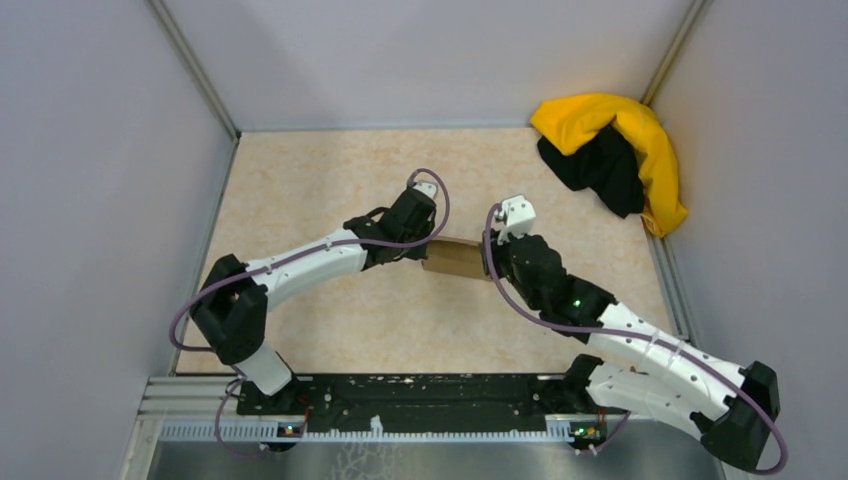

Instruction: Fold the paper box

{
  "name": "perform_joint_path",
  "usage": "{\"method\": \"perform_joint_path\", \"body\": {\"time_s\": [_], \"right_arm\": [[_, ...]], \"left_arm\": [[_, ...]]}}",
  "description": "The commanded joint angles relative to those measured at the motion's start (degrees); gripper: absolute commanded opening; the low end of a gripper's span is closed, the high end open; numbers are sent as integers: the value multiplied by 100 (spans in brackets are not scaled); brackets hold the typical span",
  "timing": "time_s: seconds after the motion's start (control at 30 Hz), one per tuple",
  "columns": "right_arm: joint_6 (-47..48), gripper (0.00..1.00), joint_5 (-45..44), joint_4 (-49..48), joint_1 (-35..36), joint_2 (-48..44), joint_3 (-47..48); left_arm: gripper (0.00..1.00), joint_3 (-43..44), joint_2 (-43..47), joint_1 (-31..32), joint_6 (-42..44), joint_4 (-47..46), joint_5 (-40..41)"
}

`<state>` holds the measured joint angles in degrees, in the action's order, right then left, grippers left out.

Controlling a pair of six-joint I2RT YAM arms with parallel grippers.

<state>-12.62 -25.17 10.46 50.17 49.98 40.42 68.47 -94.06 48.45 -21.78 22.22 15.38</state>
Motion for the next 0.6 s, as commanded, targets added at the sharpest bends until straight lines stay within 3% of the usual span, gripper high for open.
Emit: {"method": "perform_joint_path", "body": {"time_s": [0.0,0.23,0.57], "right_arm": [[846,36,-328,184,-155,-271,-339],[951,40,-614,-88,-166,-568,-895],[955,36,-978,-347,-295,-393,-1090]], "left_arm": [[3,6,-202,1,73,236,-191],[3,50,-236,3,144,300,-250],[3,154,-331,4,300,339,-362]]}}
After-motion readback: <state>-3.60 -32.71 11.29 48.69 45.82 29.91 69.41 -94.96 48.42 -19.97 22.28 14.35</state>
